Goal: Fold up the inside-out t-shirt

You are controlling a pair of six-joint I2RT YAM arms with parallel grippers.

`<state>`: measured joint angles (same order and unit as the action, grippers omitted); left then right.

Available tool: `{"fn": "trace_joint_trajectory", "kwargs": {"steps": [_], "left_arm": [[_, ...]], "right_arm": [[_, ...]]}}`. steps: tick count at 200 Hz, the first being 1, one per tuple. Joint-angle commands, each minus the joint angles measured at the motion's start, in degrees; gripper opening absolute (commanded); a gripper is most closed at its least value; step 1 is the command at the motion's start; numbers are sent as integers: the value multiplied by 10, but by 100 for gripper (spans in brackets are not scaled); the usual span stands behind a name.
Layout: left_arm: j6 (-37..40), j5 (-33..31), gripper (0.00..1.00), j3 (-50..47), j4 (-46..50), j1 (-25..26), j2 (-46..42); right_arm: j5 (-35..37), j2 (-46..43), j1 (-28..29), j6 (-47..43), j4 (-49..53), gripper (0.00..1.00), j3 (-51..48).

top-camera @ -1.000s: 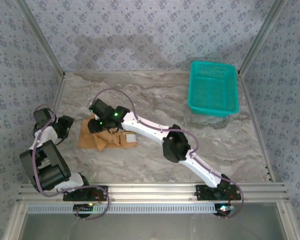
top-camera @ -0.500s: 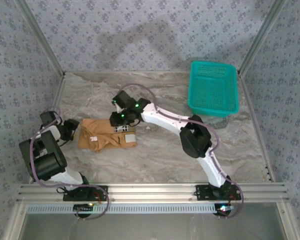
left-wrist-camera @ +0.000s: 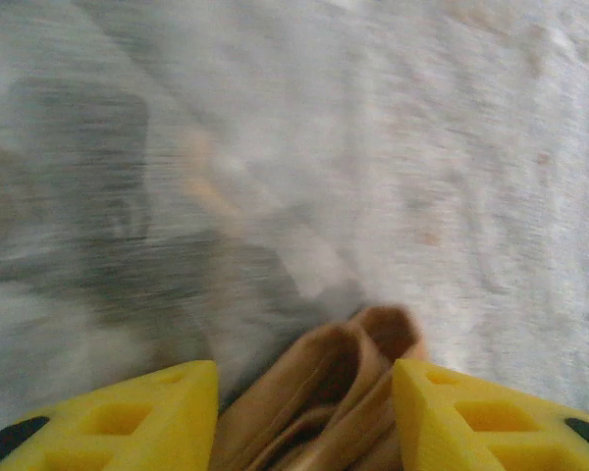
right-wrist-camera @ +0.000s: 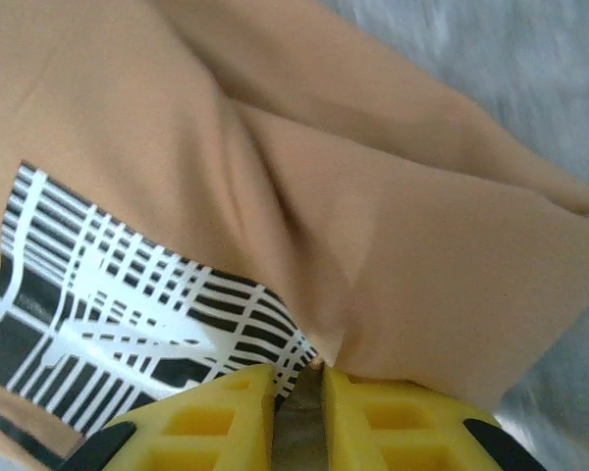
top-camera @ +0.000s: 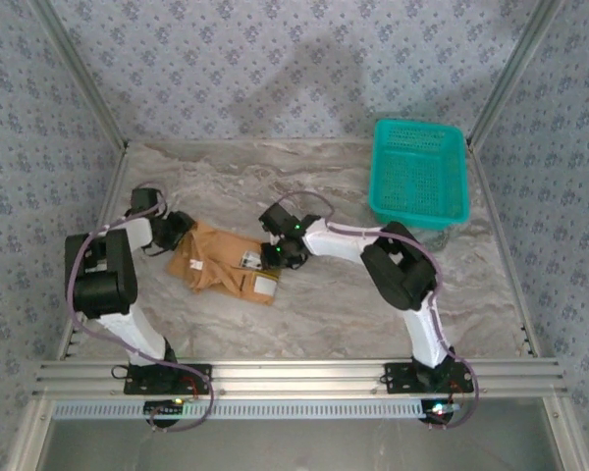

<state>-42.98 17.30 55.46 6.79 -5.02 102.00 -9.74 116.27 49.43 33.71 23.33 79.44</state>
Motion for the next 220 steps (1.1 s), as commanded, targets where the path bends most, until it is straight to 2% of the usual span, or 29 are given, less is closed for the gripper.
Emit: {"fn": "trace_joint_trajectory", "kwargs": {"steps": [1, 16, 29, 42, 53, 64, 83, 115, 159, 181, 220], "left_arm": [[4, 63, 49, 49, 3, 65, 51], [13, 100, 49, 89, -2, 90, 76], [23, 157, 49, 123, -17, 104, 93], [35, 202, 48, 155, -16, 108, 100], [49, 212, 47, 176, 8, 103, 90], [71, 194, 47, 191, 50, 94, 65], [99, 127, 48, 196, 133, 74, 4], [108, 28, 48, 109, 192, 42, -111], [128, 47, 50, -48, 224, 34, -233], [128, 16, 50, -106, 266, 37, -282], [84, -40, 51, -190, 259, 51, -367]], "right_arm": [[54, -58, 53, 19, 31, 21, -69], [75, -87, 95, 35, 33, 21, -79], [97, -101, 115, 30, 44, 22, -69], [121, -118, 115, 28, 61, 23, -59], [135, -134, 106, 28, 61, 25, -59], [142, -148, 88, 28, 66, 28, -60], [134, -158, 50, -7, 66, 30, -60], [90, -150, 2, -52, 50, 32, -47], [21, -96, -6, -85, 59, 34, 14], [8, -81, 6, -87, 55, 34, 19], [-5, -60, 26, -85, 51, 36, 18]]}}
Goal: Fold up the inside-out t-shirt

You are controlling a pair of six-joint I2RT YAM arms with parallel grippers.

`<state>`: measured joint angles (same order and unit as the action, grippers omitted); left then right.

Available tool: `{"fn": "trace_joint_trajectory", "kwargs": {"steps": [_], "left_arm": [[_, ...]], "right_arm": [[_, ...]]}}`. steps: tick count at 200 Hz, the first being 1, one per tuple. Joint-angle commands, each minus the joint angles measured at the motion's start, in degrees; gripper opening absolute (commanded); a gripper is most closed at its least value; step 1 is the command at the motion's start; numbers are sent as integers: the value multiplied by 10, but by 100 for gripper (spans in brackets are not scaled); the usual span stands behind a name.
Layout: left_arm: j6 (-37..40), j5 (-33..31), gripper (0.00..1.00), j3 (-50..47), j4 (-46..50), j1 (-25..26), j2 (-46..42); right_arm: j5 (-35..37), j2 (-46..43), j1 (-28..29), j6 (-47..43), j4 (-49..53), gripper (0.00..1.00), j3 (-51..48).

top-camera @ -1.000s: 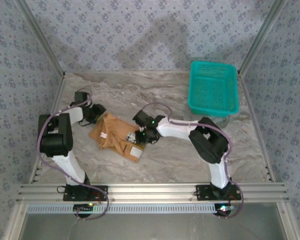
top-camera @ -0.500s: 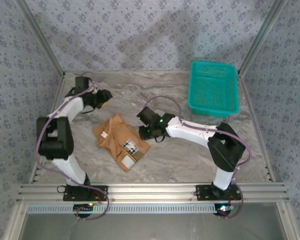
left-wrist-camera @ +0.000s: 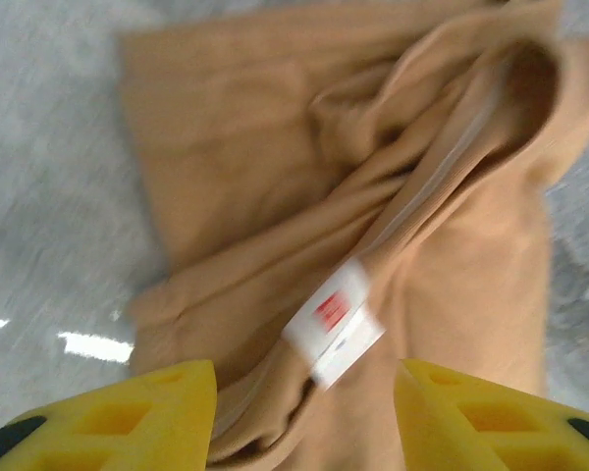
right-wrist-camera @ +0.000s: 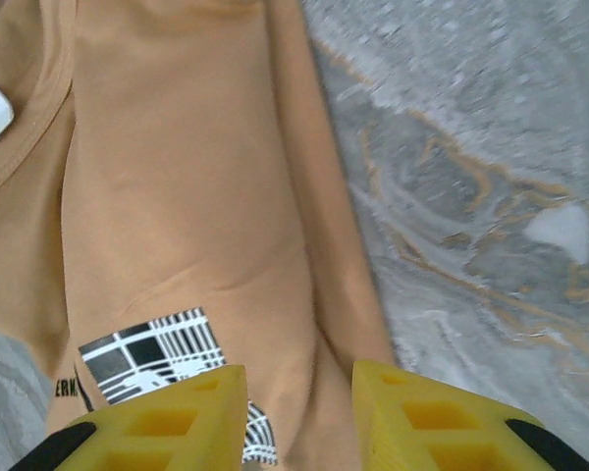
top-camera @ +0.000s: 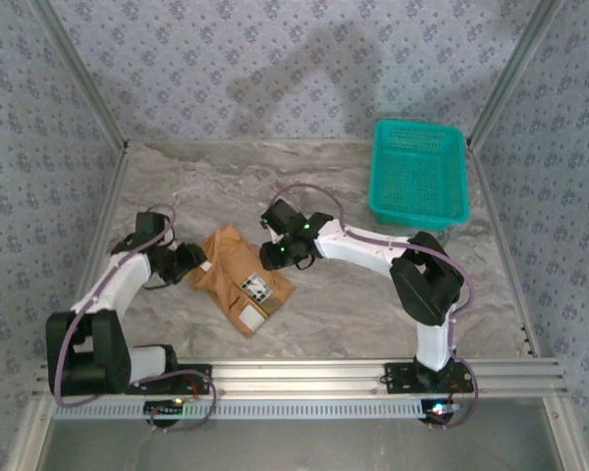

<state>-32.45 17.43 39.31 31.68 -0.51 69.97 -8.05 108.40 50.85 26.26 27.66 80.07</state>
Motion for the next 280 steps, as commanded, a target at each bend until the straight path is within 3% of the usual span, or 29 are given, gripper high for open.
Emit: {"fn": "trace_joint_trajectory", "kwargs": {"steps": [1, 52, 77, 106, 161, 196, 204, 229, 253, 280], "left_arm": [[-22, -42, 51, -30, 9, 6, -48], [-65, -21, 49, -92, -70, 15, -64], [-81, -16, 20, -101, -128, 17, -31], [-52, -38, 0, -24, -95, 17, 9], [-4, -78, 0, 103, -50, 15, 83], [9, -50, 0, 154, -48, 8, 167], [11, -45, 8, 161, -48, 8, 181], [31, -37, 50, 189, -49, 7, 207], [59, -34, 72, 213, -34, 1, 188], [49, -45, 87, 160, -92, -5, 118]], "right_arm": [[-21, 19, 12, -10, 8, 36, 11], [-25, 49, 23, -4, 1, 36, -8], [-12, 65, 20, 7, 3, 35, -36], [2, 58, 37, 22, 4, 33, -92], [32, 20, 91, 67, 17, 33, -157], [51, -19, 109, 79, 32, 34, -137], [59, -34, 108, 77, 39, 36, -124], [78, -62, 82, 65, 50, 55, -65], [64, -31, 12, 22, 32, 64, -14], [54, 53, -48, -30, 23, 65, 77]]}}
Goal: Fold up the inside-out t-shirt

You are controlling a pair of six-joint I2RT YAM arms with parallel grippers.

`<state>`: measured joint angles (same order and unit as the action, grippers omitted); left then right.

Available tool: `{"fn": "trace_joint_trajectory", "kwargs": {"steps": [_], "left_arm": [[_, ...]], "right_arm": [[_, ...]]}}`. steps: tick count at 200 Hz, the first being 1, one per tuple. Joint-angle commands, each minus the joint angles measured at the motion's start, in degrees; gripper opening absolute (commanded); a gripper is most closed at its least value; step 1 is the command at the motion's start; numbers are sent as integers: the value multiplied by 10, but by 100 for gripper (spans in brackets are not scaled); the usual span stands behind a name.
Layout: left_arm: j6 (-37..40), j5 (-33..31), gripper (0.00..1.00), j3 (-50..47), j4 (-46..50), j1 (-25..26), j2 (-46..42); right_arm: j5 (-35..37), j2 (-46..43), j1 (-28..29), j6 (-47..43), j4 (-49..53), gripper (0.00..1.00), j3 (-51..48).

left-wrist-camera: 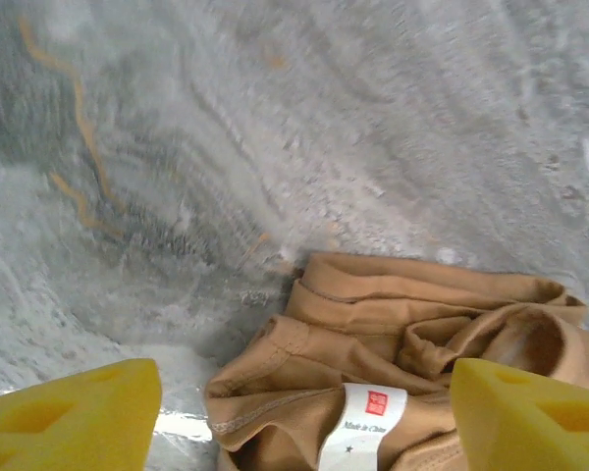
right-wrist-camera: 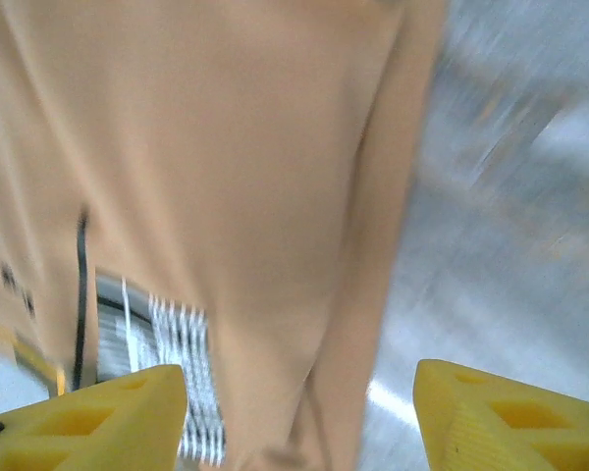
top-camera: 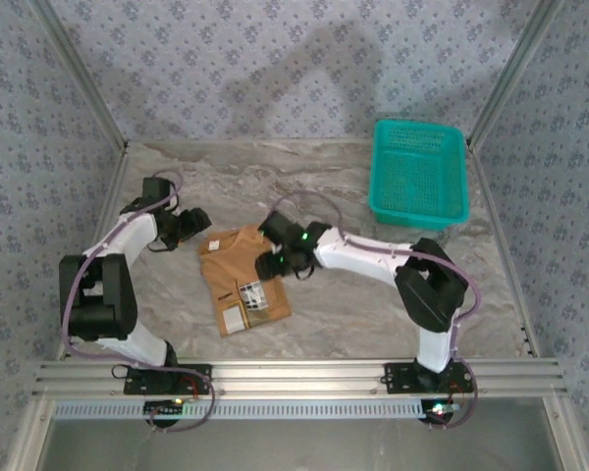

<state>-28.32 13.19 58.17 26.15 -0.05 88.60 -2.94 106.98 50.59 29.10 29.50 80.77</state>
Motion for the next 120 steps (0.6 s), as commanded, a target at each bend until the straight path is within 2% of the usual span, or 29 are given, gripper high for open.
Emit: {"fn": "trace_joint_trajectory", "kwargs": {"steps": [1, 6, 9, 51, 98, 120], "left_arm": [[6, -4, 88, -31, -39, -10, -68], [-1, -9, 97, -42, -50, -13, -80], [-6, -13, 99, -50, -56, -15, -87], [-52, 30, 99, -141, -148, -71, -156], [-73, 72, 84, -192, -171, -76, -160], [-79, 99, 74, -207, -178, -76, -139]], "right_arm": [[2, 70, -46, -60, 5, 65, 74], [-3, 87, -53, -65, 4, 66, 91], [-6, 98, -57, -68, 6, 66, 103], [-45, 193, -69, -97, 15, 66, 208], [-63, 243, -70, -84, 4, 65, 242], [-73, 264, -70, -74, 3, 55, 249]]}}
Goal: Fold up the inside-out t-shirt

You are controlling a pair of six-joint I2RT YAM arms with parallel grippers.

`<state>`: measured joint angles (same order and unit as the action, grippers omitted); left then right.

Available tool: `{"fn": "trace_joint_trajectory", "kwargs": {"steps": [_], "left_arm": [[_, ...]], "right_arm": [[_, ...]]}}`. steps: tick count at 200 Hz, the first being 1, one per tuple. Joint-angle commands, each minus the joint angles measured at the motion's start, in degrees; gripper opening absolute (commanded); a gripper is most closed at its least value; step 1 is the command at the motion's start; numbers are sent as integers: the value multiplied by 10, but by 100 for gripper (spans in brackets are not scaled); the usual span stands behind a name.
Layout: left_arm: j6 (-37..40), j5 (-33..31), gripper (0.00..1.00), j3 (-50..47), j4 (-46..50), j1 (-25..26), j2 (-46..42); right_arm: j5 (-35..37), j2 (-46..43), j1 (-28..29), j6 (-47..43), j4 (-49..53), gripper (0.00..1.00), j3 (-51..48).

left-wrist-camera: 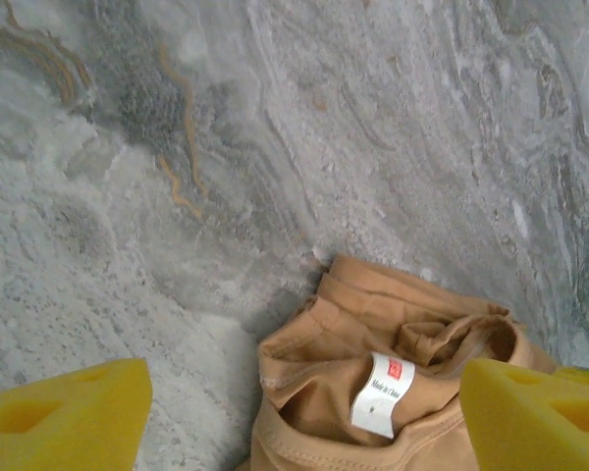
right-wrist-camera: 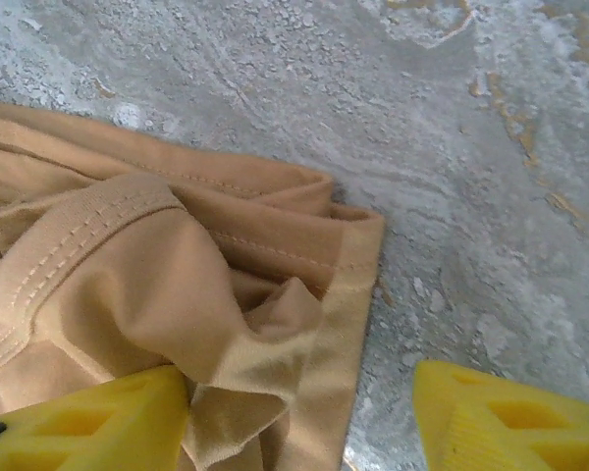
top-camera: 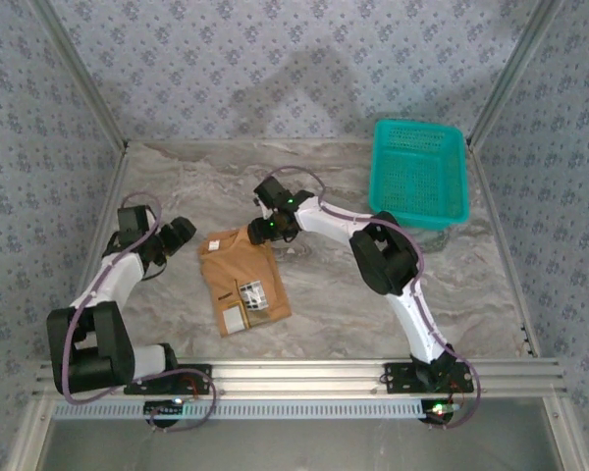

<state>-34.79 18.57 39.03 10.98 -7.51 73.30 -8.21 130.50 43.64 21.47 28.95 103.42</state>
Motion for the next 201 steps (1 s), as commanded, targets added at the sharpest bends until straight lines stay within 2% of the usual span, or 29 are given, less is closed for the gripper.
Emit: {"fn": "trace_joint_trajectory", "kwargs": {"steps": [1, 14, 35, 57, 83, 130, 179, 201], "left_arm": [[-14, 47, 74, -16, -27, -1, 16], [-9, 67, 67, -17, -27, -1, 36], [2, 75, 66, -11, -22, 11, 65], [16, 60, 66, 9, -13, 42, 87], [15, 57, 67, 25, -37, 71, 123], [-14, 72, 54, 44, -102, 98, 179], [-7, 52, 47, 92, -84, 142, 237], [-3, 40, 41, 107, -53, 146, 274]], "right_arm": [[-21, 30, 0, 3, 7, 54, 23], [-23, 39, 0, 8, 8, 39, 21], [-29, 38, -5, 15, 10, 14, 9], [-30, -9, -17, 13, -23, 5, -60], [-50, -41, -33, 9, -51, 3, -110], [-58, -33, -26, -1, -40, 3, -91], [-59, -25, -27, -5, -35, 2, -85], [-61, -29, -30, -5, -32, 2, -85]]}}
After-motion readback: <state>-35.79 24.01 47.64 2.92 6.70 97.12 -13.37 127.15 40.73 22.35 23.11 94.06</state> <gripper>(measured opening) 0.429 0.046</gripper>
